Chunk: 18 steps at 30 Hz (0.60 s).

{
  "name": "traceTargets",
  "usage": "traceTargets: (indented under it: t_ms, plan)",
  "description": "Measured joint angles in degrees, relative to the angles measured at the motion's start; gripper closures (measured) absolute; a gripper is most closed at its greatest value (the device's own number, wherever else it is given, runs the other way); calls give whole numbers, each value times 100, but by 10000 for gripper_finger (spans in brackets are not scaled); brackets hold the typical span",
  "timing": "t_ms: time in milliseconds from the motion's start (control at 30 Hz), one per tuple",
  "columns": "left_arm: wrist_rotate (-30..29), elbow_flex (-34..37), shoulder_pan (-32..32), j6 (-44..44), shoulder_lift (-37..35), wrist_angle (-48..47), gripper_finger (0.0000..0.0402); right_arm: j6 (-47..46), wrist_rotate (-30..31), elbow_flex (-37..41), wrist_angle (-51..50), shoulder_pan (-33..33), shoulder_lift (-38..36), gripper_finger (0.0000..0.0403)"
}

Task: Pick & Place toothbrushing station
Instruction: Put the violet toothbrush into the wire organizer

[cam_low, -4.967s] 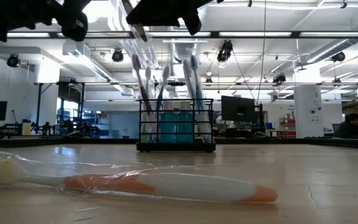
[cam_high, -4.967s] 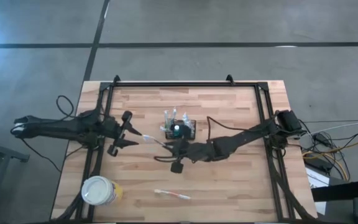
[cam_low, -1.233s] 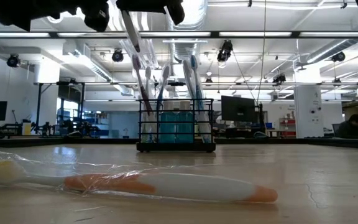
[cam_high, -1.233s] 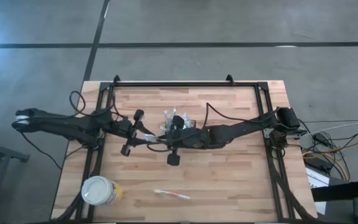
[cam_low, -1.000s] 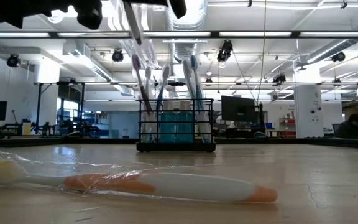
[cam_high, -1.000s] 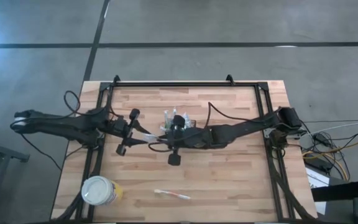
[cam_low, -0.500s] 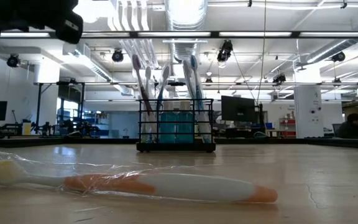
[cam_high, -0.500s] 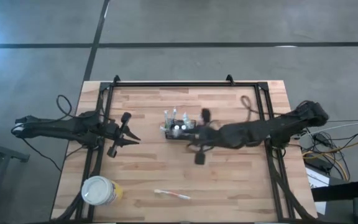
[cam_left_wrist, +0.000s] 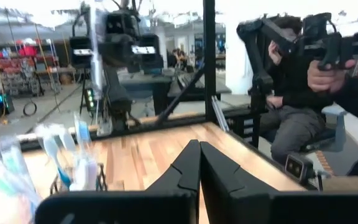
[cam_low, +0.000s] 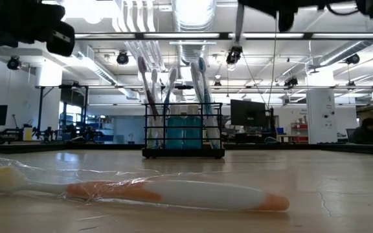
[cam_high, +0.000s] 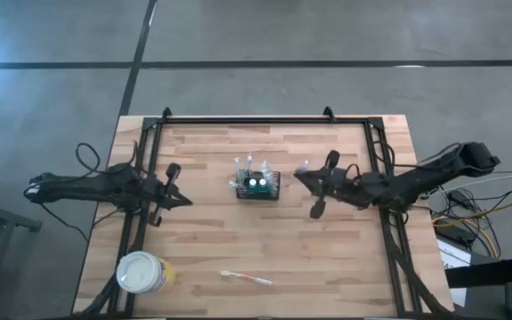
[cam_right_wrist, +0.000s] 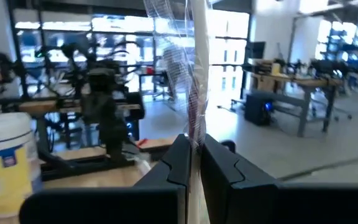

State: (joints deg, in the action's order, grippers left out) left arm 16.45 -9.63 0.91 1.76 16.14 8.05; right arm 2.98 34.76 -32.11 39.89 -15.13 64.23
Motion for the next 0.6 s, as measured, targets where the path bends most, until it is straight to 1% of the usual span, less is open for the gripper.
traceTargets:
  t_ms: [133,267,367,500,600]
  plan:
    - [0,57,-4,68,-1,26,393,-342,15,552,583,341,91,390]
    - [0,66,-4,89,7,34,388,-584,-9,690,783,659,470,390]
    - [0,66,-4,54,7,33,390,-625,-47,613,883,820,939,390]
    - [0,66,-2,42,9,31,392,-542,-143,588,1959,990,1652,390]
    - [0,66,-2,5,9,-3,392,-528,-189,591,2479,1140,2126,390]
